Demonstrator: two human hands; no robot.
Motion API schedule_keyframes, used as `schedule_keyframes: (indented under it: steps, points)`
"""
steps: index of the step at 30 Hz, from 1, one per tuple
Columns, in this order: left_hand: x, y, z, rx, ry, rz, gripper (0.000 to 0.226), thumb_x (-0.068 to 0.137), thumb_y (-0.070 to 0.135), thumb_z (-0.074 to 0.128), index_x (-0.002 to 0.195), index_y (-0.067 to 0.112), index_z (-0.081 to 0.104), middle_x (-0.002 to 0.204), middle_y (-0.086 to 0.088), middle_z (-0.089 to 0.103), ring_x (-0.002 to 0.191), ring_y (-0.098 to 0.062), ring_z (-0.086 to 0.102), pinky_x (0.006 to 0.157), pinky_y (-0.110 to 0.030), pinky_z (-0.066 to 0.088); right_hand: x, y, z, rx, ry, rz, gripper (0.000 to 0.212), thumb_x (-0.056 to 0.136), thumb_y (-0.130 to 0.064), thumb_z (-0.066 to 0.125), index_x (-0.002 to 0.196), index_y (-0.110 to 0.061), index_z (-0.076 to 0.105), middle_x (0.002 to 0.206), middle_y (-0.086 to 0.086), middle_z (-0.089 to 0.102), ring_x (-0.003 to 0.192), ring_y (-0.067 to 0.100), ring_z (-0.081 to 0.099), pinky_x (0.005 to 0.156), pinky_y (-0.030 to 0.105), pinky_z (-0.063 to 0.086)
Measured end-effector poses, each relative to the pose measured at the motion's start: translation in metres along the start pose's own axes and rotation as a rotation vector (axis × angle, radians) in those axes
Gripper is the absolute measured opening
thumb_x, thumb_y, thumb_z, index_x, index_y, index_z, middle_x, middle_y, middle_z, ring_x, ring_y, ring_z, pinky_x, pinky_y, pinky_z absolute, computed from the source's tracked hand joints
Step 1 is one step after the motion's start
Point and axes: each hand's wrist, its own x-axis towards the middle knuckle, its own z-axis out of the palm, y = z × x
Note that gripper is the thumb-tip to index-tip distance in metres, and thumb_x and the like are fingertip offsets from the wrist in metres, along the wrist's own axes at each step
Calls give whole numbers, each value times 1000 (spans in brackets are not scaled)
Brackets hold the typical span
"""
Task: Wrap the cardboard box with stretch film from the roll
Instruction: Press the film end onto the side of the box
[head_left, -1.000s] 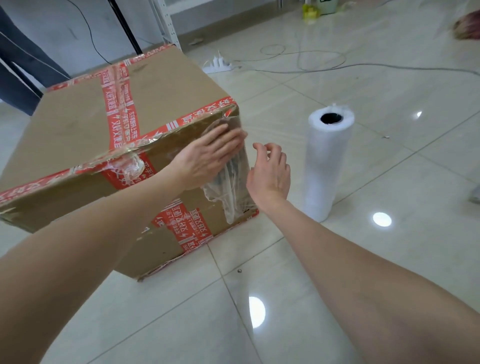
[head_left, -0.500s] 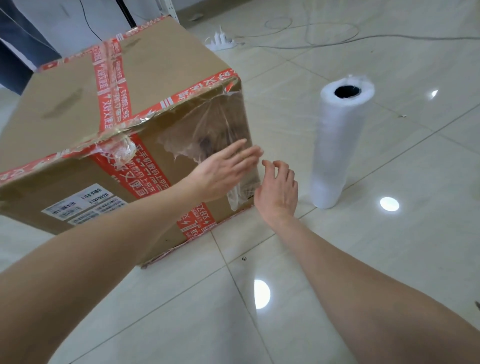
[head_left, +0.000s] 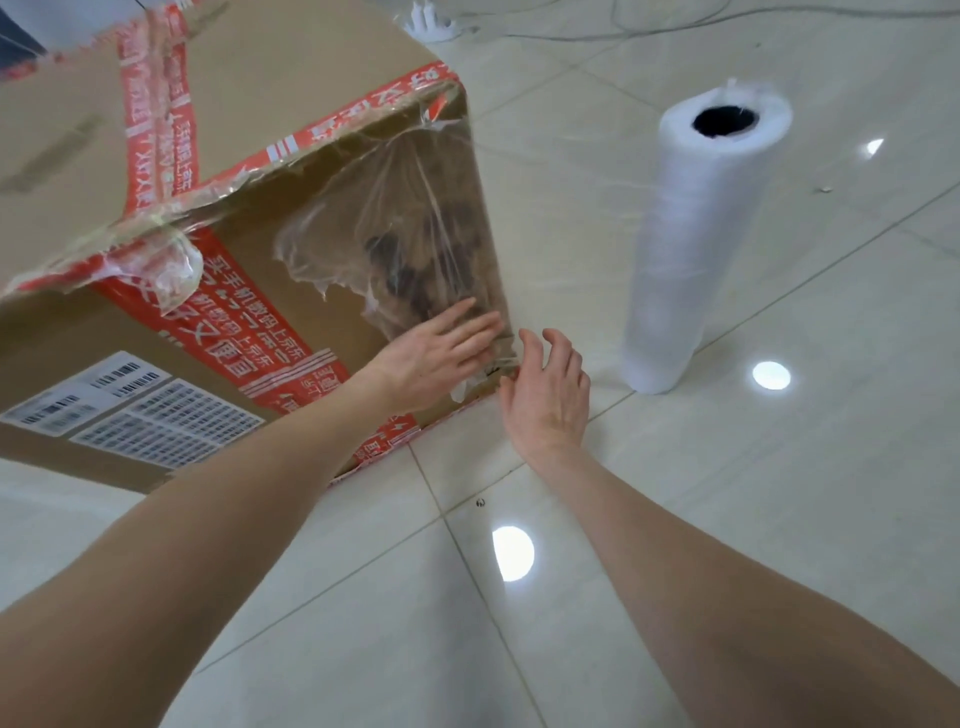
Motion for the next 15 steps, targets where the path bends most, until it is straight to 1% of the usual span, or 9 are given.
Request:
schedule_keyframes:
  steps: [3,5,7,9,11,12,13,15]
  points:
    - [0,0,16,69,17,-2,67,91,28,23,150,9,-2,156,-17,-14,143,-34,-14,108,-53,-22,-1,8,5,-14,-10,-39,57,86,-28,59,139,-20,38,144,8,34,127,27,36,99,36,34]
    - [0,0,22,124,31,-14,69,90,28,23,149,8,-4,156,-19,-15,143,-36,-14,108,-55,-22,-1,12,8,-55,-20,-89,55,86,-26,59,137,-19,40,143,9,35,127,27,37,98,36,35]
    - [2,5,21,115,23,-26,68,91,29,27,150,8,1,156,-19,-11,144,-36,-11,108,-57,-22,-2,14,10,-86,-39,-124,53,85,-21,58,136,-18,42,143,9,36,126,29,38,97,38,35]
    - [8,15,17,55,45,-26,65,91,30,27,150,9,8,157,-17,-3,145,-34,-7,108,-57,-21,-2,13,10,-96,-54,-138,53,84,-18,59,135,-17,44,142,10,38,126,30,39,96,39,36]
    - [15,25,15,-6,37,9,63,92,31,26,150,12,12,158,-14,5,145,-33,-4,109,-56,-20,-1,13,12,-107,-69,-144,56,83,-18,61,136,-18,44,142,10,38,127,30,38,97,39,35]
    - [17,27,17,-21,16,22,62,93,32,29,150,14,11,158,-13,5,145,-32,-6,108,-55,-21,0,13,13,-113,-75,-147,56,83,-18,61,136,-19,43,142,10,38,127,29,38,97,39,35]
    - [18,28,21,-15,-7,20,63,94,34,30,151,16,9,158,-12,1,145,-32,-8,107,-54,-22,0,14,14,-115,-78,-152,55,83,-18,61,135,-18,44,141,10,39,127,30,38,97,39,35]
    - [19,29,33,76,-36,-10,69,94,38,30,151,15,-1,157,-14,-14,144,-33,-15,104,-54,-26,0,16,16,-120,-73,-174,51,83,-15,60,132,-16,47,140,12,41,125,31,40,96,40,36]
